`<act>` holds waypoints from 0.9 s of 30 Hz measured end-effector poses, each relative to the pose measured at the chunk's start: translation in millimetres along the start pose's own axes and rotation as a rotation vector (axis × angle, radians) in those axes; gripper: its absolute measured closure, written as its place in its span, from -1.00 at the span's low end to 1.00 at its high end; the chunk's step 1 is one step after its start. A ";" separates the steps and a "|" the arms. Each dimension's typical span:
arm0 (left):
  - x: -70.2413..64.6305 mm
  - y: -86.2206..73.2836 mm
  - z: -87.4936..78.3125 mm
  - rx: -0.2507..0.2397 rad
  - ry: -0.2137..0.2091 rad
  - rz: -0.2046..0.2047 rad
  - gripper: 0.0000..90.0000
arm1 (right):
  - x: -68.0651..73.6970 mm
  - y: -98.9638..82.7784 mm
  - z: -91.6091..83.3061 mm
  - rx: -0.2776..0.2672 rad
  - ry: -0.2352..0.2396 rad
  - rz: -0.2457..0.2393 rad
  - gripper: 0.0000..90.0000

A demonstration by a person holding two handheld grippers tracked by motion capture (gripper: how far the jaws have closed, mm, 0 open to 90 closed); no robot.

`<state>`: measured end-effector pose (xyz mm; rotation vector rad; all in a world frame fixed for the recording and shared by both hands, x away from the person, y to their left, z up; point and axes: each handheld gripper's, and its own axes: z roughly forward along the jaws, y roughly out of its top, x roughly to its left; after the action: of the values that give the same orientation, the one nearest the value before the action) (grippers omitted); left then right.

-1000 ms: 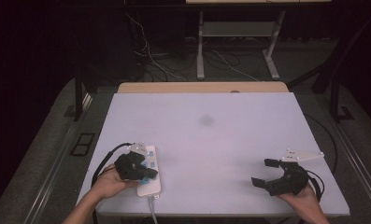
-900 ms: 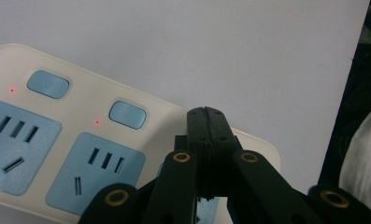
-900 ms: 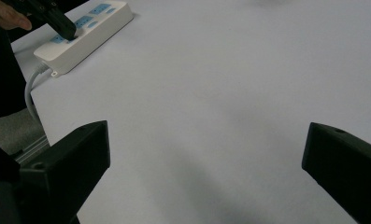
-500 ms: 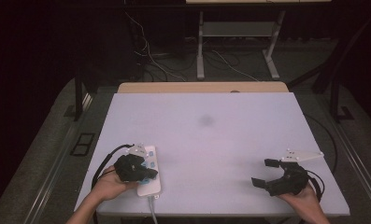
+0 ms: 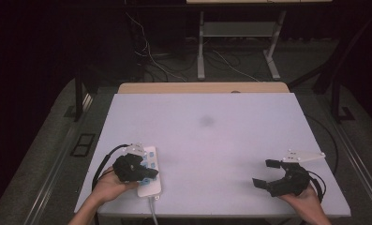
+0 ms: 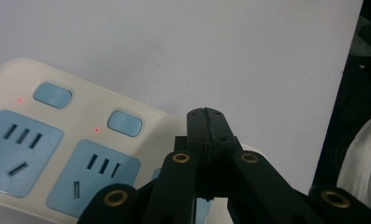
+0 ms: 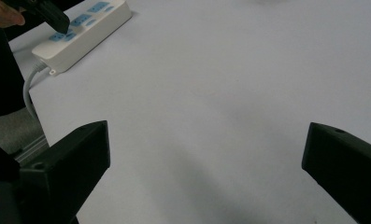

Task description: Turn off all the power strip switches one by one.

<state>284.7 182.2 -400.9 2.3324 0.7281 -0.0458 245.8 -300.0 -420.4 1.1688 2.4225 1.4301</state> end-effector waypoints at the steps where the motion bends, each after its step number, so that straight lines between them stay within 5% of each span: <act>1: -1.2 1.7 -1.1 0.005 0.002 0.008 0.99 | -0.4 -0.2 -0.3 -0.006 0.005 0.005 -0.98; 27: 6.9 28.0 -32.9 -0.023 0.030 0.028 0.99 | -1.0 -0.6 -1.8 -0.013 0.004 0.009 -0.98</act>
<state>299.7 189.1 -360.3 2.3251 0.7074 0.0105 245.4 -302.1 -420.1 1.1775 2.4100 1.4495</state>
